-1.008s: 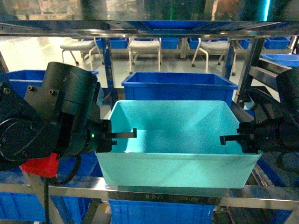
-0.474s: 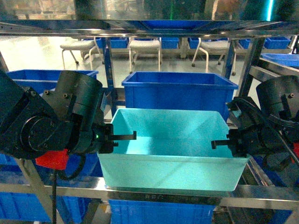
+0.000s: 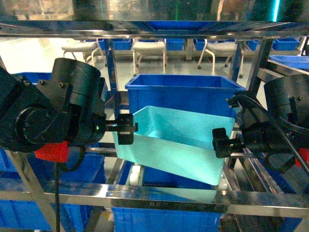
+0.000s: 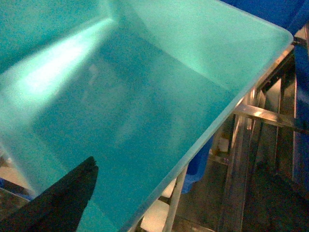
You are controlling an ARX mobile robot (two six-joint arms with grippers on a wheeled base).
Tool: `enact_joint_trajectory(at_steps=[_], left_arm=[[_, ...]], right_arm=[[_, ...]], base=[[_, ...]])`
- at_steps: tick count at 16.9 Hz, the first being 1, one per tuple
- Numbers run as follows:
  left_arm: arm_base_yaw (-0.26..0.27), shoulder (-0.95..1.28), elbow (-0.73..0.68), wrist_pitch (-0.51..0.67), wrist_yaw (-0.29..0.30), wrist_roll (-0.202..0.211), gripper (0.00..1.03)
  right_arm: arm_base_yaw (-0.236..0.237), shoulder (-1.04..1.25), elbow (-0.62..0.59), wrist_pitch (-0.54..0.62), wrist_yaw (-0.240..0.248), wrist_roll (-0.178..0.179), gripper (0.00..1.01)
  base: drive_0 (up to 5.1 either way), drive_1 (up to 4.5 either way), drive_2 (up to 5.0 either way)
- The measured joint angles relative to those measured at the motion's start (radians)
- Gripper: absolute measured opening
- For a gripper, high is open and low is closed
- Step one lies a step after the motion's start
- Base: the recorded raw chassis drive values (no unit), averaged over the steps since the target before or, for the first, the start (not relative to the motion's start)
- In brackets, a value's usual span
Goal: Organize blue bins on left shelf correctly
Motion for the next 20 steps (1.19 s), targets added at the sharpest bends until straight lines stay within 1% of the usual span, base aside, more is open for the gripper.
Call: enact_joint_trajectory(at_steps=[1,2,3,6,7,8,9,10,11,13,14,15,16,17,18,19,20], left_arm=[[0.0,-0.04,-0.023,-0.005,0.0,0.0,0.99],[-0.009,-0.093,-0.048,-0.003,0.0,0.0,0.99],[-0.01,-0.127,-0.064,0.002,-0.002,-0.001,0.97],[-0.018,-0.206,-0.105,0.01,-0.015,-0.002,0.98],[-0.022,-0.228,-0.118,0.005,-0.015,-0.003,0.98],[-0.031,-0.275,-0.152,-0.009,-0.023,-0.004,0.98],[-0.044,-0.332,-0.201,-0.05,-0.033,-0.005,0.98],[-0.056,-0.37,-0.243,-0.086,-0.046,-0.011,0.98],[-0.069,-0.419,-0.291,-0.111,-0.06,-0.025,0.98],[-0.095,-0.533,-0.34,-0.165,-0.053,-0.059,0.98],[-0.109,-0.592,-0.363,-0.18,-0.07,-0.069,0.98],[-0.123,-0.641,-0.381,-0.211,-0.089,-0.072,0.98],[-0.126,-0.652,-0.383,-0.207,-0.093,-0.073,0.98],[-0.127,-0.646,-0.386,-0.183,-0.098,-0.067,0.98],[-0.122,-0.616,-0.447,0.062,-0.13,-0.031,0.91],[-0.1,-0.607,-0.573,0.333,-0.124,0.055,0.79],[-0.06,-0.619,-0.69,0.507,-0.108,0.104,0.68]], right_arm=[[0.001,-0.01,-0.018,0.029,-0.011,0.006,1.0],[0.006,-0.029,-0.049,0.068,-0.025,0.007,0.97],[0.008,-0.045,-0.066,0.083,-0.028,0.012,0.97],[0.015,-0.076,-0.105,0.124,-0.045,0.029,0.98],[0.016,-0.092,-0.126,0.143,-0.048,0.037,0.98],[0.02,-0.123,-0.159,0.15,-0.053,0.051,0.98],[0.023,-0.158,-0.204,0.165,-0.064,0.065,0.98],[0.027,-0.195,-0.257,0.176,-0.072,0.087,0.98],[0.034,-0.228,-0.309,0.185,-0.075,0.104,0.98],[0.039,-0.309,-0.4,0.184,-0.078,0.126,0.98],[0.04,-0.362,-0.442,0.172,-0.078,0.141,0.98],[0.04,-0.415,-0.477,0.146,-0.065,0.145,0.98],[0.04,-0.437,-0.489,0.145,-0.063,0.149,0.98],[0.049,-0.419,-0.504,0.237,-0.018,0.144,0.96],[0.059,-0.374,-0.547,0.45,0.103,0.118,0.89],[0.059,-0.355,-0.652,0.651,0.249,0.085,0.76],[0.045,-0.363,-0.741,0.75,0.315,0.072,0.67]], base=[[0.0,0.0,0.0],[0.0,0.0,0.0],[0.0,0.0,0.0],[0.0,0.0,0.0],[0.0,0.0,0.0],[0.0,0.0,0.0],[0.0,0.0,0.0],[0.0,0.0,0.0],[0.0,0.0,0.0],[0.0,0.0,0.0],[0.0,0.0,0.0],[0.0,0.0,0.0],[0.0,0.0,0.0],[0.0,0.0,0.0],[0.0,0.0,0.0],[0.0,0.0,0.0],[0.0,0.0,0.0]])
